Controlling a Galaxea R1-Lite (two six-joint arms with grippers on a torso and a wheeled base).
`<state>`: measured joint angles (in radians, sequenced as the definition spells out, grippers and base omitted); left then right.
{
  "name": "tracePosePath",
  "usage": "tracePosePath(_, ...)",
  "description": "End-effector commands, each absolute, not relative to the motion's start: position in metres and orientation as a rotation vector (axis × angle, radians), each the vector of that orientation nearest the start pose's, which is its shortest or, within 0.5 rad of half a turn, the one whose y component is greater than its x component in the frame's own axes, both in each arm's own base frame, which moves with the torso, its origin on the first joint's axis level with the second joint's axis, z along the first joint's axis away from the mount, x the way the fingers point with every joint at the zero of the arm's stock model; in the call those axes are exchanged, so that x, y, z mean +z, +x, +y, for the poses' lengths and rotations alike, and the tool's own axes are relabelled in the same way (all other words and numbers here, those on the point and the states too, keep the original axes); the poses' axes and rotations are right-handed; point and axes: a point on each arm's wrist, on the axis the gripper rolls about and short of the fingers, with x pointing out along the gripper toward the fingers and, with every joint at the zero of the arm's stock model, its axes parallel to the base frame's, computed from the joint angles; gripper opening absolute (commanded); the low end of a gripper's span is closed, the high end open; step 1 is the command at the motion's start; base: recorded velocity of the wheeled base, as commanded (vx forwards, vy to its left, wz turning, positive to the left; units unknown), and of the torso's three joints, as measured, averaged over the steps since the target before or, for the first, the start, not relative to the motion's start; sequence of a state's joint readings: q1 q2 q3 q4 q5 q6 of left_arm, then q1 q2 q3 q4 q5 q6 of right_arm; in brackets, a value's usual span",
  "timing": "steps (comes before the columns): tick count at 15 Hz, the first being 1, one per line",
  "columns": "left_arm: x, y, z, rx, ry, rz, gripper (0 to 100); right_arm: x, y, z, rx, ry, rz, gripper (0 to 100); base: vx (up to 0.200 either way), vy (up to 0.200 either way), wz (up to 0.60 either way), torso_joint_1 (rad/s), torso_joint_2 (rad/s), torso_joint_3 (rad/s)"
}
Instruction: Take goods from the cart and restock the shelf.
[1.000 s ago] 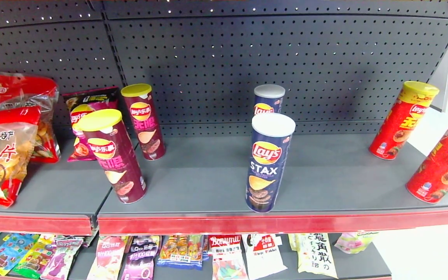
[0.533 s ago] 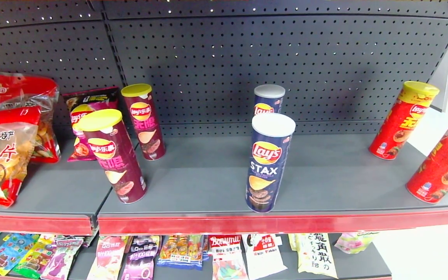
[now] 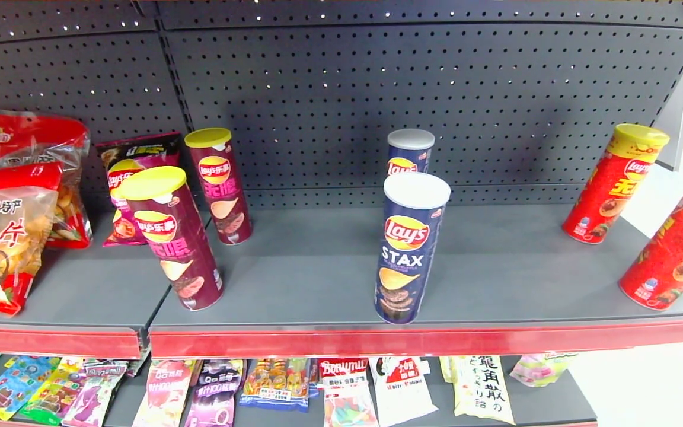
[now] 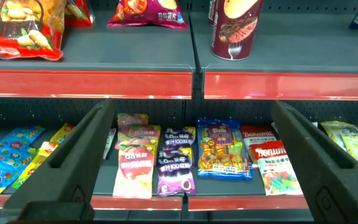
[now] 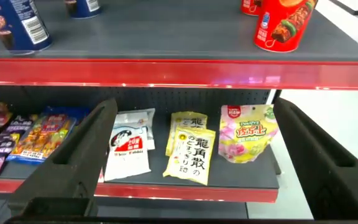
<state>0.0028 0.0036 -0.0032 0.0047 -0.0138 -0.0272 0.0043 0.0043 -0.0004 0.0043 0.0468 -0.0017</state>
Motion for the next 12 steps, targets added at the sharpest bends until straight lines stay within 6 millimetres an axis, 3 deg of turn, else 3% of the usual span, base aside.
tracePosePath(1, 0.0759, -0.0228, -0.0004, -0.011, -0.028, 0.005, 100, 0.075, -0.0227, 0.001, 0.054, -0.003, 0.006, 100, 0.0, 0.0, 0.0, 0.0, 0.0, 0.0)
tracePosePath(12, 0.076, -0.0227, -0.0004, -0.011, -0.028, 0.006, 100, 0.0754, -0.0229, 0.0002, 0.02, -0.003, 0.003, 100, 0.0, 0.0, 0.0, 0.0, 0.0, 0.0)
